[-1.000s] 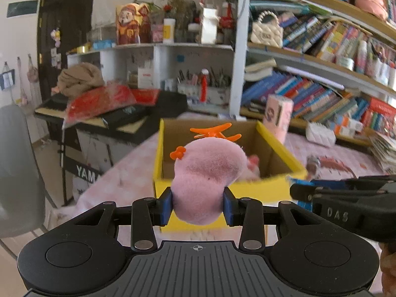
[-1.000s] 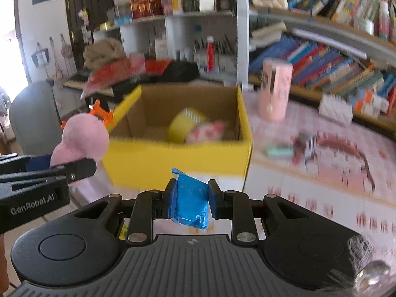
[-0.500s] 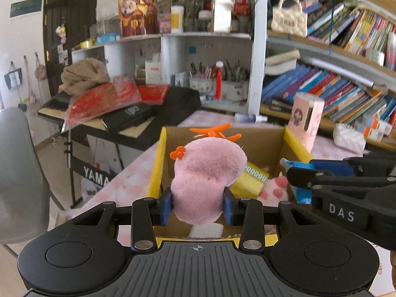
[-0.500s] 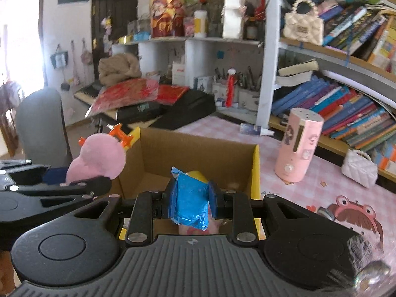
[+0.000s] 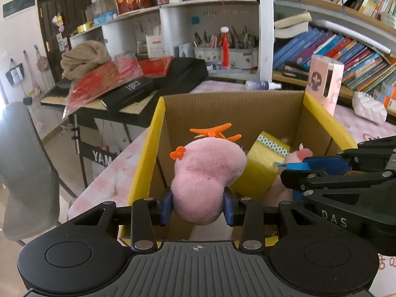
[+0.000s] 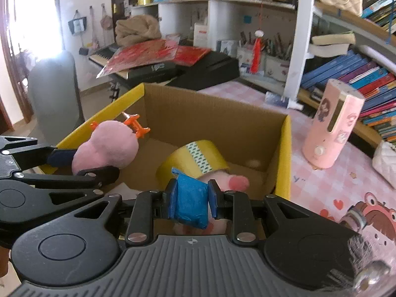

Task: Organize objects
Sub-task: 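Open both tools to drop the chick and blue bag into the yellow box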

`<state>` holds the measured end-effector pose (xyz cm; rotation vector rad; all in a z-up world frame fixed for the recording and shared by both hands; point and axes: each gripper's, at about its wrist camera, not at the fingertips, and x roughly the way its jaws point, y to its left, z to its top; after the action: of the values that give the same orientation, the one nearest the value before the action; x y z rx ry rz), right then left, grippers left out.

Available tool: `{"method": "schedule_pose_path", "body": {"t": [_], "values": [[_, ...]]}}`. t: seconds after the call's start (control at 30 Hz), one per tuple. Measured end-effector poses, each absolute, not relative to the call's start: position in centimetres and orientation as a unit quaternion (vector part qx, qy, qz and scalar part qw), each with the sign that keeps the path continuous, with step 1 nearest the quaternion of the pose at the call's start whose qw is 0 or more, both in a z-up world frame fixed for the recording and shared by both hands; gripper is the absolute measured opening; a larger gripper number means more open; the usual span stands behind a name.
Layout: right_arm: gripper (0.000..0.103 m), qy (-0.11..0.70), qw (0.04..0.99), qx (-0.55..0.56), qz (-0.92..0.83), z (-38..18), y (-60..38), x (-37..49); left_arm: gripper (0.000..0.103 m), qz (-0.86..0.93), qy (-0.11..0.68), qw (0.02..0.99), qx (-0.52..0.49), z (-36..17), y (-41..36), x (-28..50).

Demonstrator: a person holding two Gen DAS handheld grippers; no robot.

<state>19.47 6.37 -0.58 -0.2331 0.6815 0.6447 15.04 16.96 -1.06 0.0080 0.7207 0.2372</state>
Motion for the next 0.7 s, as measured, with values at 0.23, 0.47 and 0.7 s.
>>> {"method": "schedule_pose_path", "body": {"t": [0.23,0.47,0.7], "values": [[0.024,0.337,0.875,-0.123,0.325,-1.3,6.5,20.0,0.039,0.123,0.357,0.926,0.017,-1.4,16.5,15.7],[0.025,0.337,0.869,-0.133,0.338,-1.7,6.8,20.1,0.039,0.127,0.357,0.925,0.014,-1.3,16.5,15.7],[0.026,0.335,0.874,-0.119,0.331,-1.3,6.4,20.0,0.046,0.129,0.335,0.934,-0.007,-0.4,16.8,14.6]]}}
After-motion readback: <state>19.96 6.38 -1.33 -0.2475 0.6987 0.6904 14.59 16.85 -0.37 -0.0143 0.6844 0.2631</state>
